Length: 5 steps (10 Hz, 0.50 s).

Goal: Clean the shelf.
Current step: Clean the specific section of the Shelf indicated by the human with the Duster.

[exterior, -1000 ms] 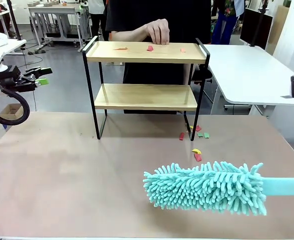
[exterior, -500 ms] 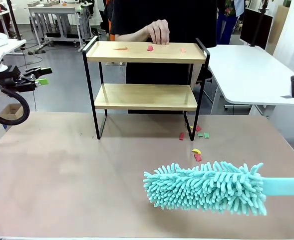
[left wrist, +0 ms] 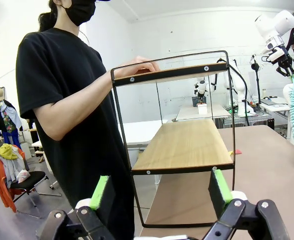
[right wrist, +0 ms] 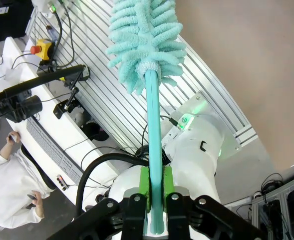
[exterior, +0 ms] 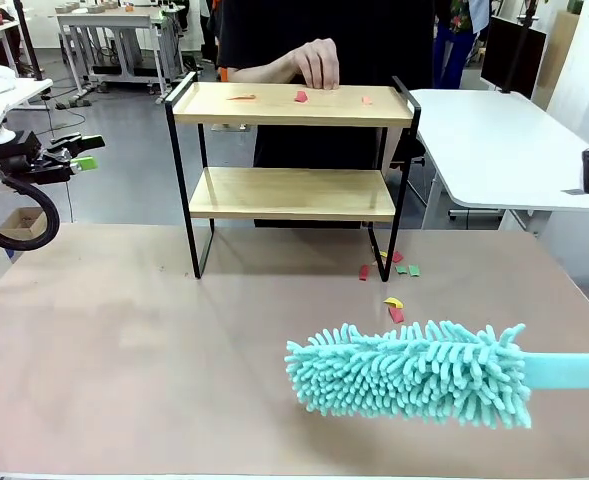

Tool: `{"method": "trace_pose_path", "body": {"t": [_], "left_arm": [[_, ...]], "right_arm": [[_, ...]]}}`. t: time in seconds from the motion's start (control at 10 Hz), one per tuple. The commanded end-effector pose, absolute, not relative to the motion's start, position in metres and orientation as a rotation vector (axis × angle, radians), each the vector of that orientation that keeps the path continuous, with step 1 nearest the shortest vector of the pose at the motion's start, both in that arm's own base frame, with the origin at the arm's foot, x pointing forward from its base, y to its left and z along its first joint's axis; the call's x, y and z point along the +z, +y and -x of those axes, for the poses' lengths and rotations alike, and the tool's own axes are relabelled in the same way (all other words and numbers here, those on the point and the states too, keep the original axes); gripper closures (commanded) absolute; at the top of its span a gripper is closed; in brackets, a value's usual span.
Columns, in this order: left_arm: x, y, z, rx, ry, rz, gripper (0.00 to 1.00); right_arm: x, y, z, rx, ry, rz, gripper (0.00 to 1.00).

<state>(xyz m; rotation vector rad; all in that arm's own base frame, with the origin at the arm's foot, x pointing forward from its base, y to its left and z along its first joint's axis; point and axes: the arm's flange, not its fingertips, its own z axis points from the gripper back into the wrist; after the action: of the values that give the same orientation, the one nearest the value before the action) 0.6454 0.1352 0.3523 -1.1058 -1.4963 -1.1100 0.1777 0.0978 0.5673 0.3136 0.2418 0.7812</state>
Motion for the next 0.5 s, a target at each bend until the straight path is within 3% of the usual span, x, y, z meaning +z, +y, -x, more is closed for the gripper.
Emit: {"method": "trace_pose_path", "body": {"t": [0.0,0.4], "left_arm": [[0.355,0.136,-0.643,-1.113,-1.505,1.101,0.0],[0.355,0.136,-0.643,-1.113,-1.505,1.101,0.0]], "right_arm": [[0.588,0.117,-0.181,0.764,0.166,-0.366,0.87],[0.652,0.179,-0.182,0.729,-0.03,-0.461,0.87]]}}
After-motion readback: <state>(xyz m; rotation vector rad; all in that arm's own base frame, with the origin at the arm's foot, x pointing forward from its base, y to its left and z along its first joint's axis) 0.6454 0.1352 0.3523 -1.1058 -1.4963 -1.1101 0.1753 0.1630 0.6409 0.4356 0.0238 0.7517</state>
